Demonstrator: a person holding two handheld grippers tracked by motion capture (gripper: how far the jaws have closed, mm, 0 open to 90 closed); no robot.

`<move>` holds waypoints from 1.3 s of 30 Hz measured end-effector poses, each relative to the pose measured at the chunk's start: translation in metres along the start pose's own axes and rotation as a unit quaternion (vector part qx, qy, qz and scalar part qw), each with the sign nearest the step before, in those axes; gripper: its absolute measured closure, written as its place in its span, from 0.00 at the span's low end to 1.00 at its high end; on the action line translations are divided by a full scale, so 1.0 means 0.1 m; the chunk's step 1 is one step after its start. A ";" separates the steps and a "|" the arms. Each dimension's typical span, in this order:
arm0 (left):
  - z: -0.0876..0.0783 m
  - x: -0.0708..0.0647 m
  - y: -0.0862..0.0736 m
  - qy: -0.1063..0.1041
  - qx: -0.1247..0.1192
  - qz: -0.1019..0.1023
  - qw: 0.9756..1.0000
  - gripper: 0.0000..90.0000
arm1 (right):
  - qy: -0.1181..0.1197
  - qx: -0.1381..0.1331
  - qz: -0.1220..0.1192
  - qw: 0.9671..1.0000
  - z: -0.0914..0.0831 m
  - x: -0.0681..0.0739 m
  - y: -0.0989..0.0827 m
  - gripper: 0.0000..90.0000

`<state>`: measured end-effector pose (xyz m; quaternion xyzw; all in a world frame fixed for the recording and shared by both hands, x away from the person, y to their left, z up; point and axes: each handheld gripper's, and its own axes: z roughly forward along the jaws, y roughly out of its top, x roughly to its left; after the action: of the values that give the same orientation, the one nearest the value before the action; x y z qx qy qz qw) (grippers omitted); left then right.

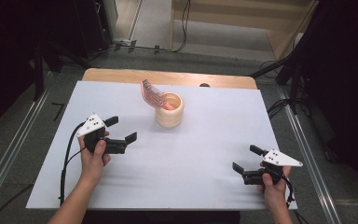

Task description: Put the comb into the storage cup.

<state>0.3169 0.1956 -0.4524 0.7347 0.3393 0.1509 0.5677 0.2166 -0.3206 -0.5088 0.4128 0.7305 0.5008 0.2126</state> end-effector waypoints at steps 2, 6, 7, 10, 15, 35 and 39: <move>-0.02 0.01 -0.04 0.002 0.003 0.001 1.000 0.00 | -0.001 0.002 0.000 1.000 0.01 0.00 0.00 0.00; -0.08 0.05 -0.10 0.008 0.004 -0.007 1.000 0.00 | -0.003 0.008 -0.002 1.000 0.03 0.00 -0.01 0.00; -0.10 0.06 -0.12 0.009 0.004 -0.010 1.000 0.00 | -0.004 0.008 -0.001 1.000 0.03 0.00 -0.01 0.00; -0.16 0.09 -0.16 0.012 0.002 -0.018 1.000 0.00 | -0.005 0.009 0.000 1.000 0.03 0.00 -0.01 0.00; -0.23 0.12 -0.21 0.018 0.004 -0.020 1.000 0.00 | -0.005 0.012 0.001 1.000 0.04 0.01 -0.01 0.00; -0.37 0.11 -0.45 0.021 0.021 -0.027 0.999 0.00 | -0.005 0.014 0.002 1.000 0.05 0.01 -0.02 0.00; -0.40 0.12 -0.51 0.024 0.024 -0.032 0.999 0.00 | -0.005 0.015 0.001 1.000 0.05 0.01 -0.02 0.00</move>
<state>0.2851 0.2391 -0.4897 0.7328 0.3802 0.1421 0.5461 0.2194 -0.3174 -0.5127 0.4192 0.7366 0.4877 0.2093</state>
